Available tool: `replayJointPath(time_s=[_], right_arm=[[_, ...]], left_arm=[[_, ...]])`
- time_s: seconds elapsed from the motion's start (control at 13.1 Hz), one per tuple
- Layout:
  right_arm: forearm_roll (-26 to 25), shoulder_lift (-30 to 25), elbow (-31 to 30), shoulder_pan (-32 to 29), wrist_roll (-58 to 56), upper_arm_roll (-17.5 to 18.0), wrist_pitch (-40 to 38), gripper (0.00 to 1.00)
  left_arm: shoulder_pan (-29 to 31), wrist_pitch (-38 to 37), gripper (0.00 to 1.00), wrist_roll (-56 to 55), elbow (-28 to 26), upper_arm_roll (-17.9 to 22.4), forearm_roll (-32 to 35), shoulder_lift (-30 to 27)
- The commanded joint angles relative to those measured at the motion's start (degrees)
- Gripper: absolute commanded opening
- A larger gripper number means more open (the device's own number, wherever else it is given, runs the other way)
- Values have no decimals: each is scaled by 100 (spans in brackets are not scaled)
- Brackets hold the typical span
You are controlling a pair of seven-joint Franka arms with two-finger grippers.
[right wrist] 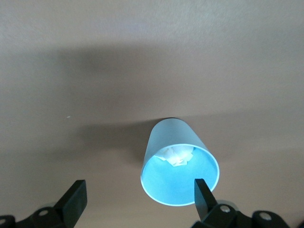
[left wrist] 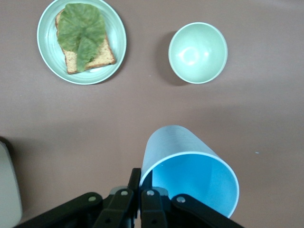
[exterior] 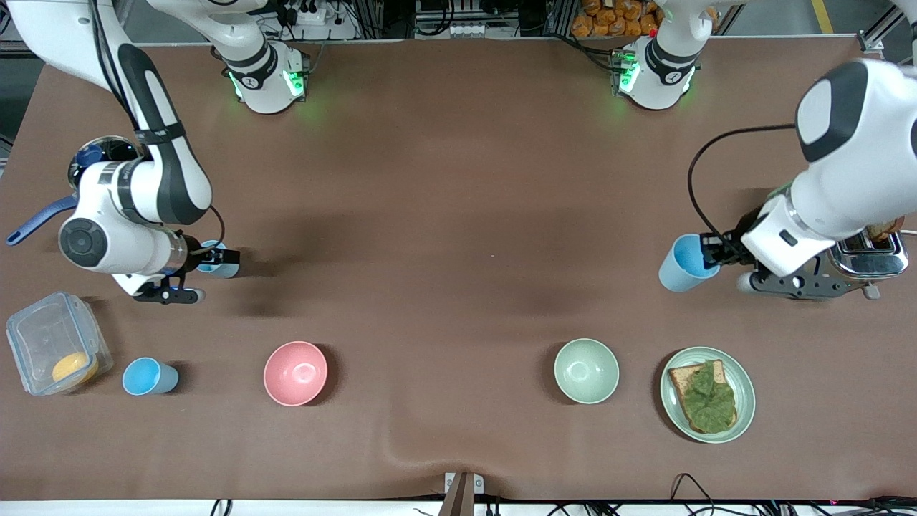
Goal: Stack blue cups with both arms
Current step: 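Lift the blue cup by the saucepan with the right gripper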
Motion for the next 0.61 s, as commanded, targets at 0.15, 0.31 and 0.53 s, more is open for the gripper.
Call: replayJointPath(time_s=[0.15,0.31,0.53], right_arm=[[40,264,-34,29,58,-6,111,91],[40,299,-34,29,58,-6,84,33],[40,299,-8,73,67,-6,-47,0]], left_arm=[[-179,-90,0,-326,99,-149,-3,284],[-188,-81,0,-308,108,-149,24,293],[-127,-29,0,-334,99,-122,242,302]])
